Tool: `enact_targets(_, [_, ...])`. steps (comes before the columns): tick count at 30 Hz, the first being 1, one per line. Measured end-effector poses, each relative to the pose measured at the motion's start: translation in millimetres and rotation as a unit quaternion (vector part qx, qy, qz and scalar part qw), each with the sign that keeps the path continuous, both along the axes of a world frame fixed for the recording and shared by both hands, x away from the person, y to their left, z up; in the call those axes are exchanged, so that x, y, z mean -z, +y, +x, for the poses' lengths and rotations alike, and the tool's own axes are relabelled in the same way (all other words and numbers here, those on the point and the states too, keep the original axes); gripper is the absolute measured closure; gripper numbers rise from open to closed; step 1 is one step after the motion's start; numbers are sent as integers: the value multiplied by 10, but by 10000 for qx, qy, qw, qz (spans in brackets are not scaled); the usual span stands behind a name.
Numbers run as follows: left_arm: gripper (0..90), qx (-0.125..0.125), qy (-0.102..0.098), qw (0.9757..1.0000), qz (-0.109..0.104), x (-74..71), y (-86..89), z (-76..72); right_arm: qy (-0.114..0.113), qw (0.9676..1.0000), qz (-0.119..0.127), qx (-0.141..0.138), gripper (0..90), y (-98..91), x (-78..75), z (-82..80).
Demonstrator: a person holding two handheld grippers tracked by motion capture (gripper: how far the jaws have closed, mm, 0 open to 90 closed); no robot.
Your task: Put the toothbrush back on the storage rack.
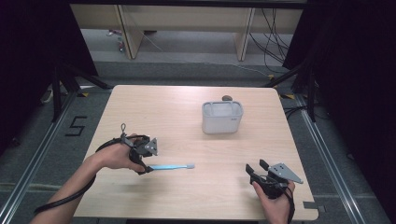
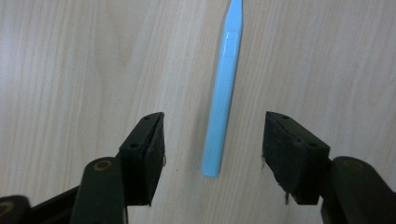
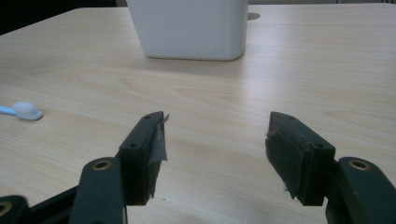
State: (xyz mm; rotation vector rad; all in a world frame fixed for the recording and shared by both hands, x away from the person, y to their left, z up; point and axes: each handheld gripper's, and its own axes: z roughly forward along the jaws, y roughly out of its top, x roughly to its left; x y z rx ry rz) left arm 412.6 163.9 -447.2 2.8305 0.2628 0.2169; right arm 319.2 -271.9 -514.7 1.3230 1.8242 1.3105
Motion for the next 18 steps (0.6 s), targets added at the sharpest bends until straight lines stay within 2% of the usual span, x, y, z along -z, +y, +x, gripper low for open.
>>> enact_targets(5, [399,95,89,9999,93,30,-94,26,-5,9999,-75,72,386,0,-4,-3])
enact_targets(6, [403,95,89,9999,93,30,-94,26,74,9999,-128,54,386,-6,-13,-9])
enact_targets(7, [407,157,150,9996,195,47,-135,43,73,9999,-131,57,386,-5,-11,-8])
enact_targets(8, [413,157,150,9996,195,47,-135,43,73,9999,-131,57,386,-5,-11,-8])
enact_targets(9, [424,208,189,9991,309,54,-176,64,86,9999,-139,56,386,-5,-13,-8])
enact_targets(10, [434,208,189,9991,309,54,-176,64,86,9999,-139,56,386,-5,-13,-8])
enact_targets(12, [450,322,202,9980,506,47,-242,88,50,9998,-151,81,385,-5,-11,-8])
enact_targets(17, [483,505,348,9957,692,48,-336,96,43,9999,-136,73,385,-9,-9,-3])
enact_targets(18, [494,533,360,9953,722,53,-351,98,121,9999,1,60,385,9,-3,-2])
